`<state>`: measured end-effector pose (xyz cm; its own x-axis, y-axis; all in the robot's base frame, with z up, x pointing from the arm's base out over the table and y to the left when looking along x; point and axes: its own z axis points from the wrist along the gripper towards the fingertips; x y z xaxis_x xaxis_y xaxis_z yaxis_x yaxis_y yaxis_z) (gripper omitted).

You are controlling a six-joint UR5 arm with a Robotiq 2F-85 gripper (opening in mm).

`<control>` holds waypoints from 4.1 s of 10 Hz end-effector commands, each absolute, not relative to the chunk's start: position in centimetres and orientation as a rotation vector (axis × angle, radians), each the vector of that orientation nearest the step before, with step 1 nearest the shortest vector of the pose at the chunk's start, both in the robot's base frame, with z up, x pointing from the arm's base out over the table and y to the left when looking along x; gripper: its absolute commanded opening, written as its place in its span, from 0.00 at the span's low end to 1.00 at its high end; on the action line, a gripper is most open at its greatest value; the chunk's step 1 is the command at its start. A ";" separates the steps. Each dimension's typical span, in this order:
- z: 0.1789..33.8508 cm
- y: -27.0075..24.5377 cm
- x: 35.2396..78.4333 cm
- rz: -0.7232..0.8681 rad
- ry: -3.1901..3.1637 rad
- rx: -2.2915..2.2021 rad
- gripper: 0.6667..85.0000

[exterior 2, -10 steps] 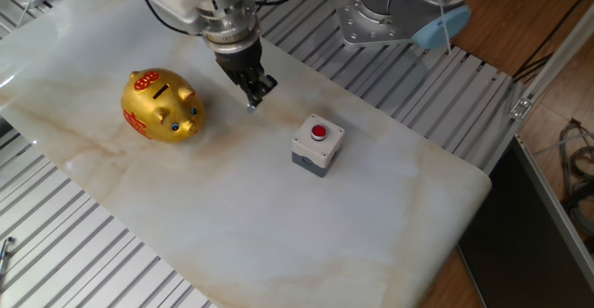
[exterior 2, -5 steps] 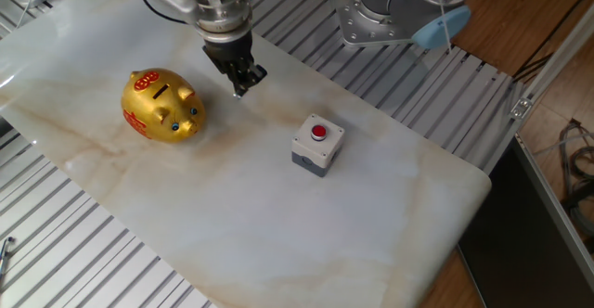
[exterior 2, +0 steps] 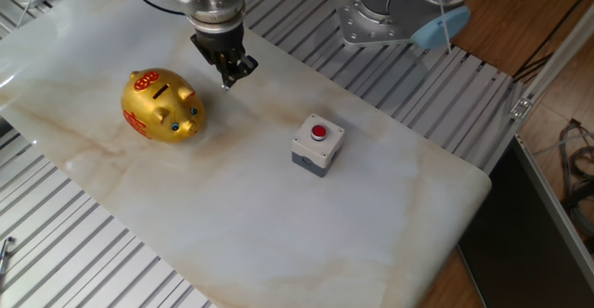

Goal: Drop coins into a piggy bank

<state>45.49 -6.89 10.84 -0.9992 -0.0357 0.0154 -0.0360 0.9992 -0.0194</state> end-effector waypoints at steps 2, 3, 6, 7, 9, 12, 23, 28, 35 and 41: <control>11.1 -6.0 45.7 -0.040 -3.141 0.042 0.00; 11.1 -5.1 46.2 -0.091 -3.156 -0.028 0.00; 11.3 -4.1 47.9 -0.162 -3.216 -0.066 0.00; 11.3 -4.5 48.3 -0.134 -3.236 -0.068 0.00; 11.2 -5.2 48.3 -0.090 -3.238 -0.027 0.00; 16.1 -7.9 47.3 -0.062 -3.145 0.018 0.00; 16.7 -14.8 52.8 0.043 -3.152 0.103 0.00; 15.3 -14.6 54.2 0.040 -3.155 0.089 0.00; 14.2 -14.1 55.1 0.041 -3.159 0.109 0.00; 13.9 -13.8 55.2 0.036 -3.160 0.133 0.00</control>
